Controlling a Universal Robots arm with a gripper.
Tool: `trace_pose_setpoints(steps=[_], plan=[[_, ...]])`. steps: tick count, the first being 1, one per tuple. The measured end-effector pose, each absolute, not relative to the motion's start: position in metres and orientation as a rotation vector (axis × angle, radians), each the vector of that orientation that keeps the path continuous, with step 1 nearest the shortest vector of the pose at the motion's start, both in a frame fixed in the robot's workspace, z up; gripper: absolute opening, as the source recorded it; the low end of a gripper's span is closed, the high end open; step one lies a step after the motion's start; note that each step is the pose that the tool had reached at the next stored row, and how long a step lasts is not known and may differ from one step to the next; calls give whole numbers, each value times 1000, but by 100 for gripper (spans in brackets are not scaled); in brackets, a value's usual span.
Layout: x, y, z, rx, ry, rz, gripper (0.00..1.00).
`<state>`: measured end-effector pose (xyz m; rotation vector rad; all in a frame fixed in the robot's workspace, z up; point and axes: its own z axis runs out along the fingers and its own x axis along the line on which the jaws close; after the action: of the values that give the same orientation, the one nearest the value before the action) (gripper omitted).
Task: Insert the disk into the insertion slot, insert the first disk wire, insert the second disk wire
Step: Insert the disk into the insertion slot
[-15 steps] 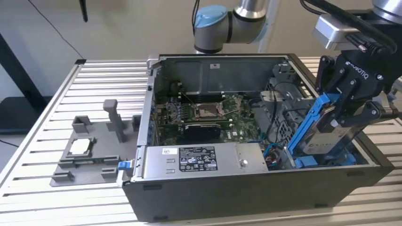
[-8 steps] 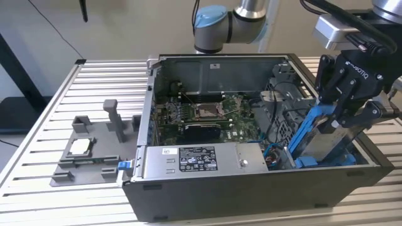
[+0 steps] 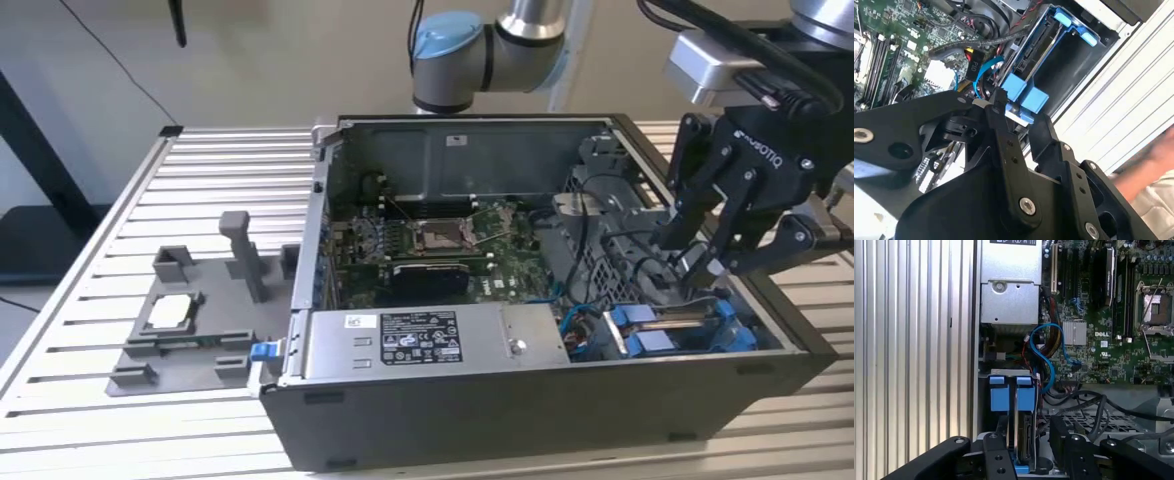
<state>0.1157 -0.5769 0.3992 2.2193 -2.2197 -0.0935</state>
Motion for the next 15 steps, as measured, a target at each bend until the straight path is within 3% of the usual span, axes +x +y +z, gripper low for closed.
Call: trace_pose_setpoints(steps=[15], plan=[[116,-576,403,2220,-2219,-93,46]])
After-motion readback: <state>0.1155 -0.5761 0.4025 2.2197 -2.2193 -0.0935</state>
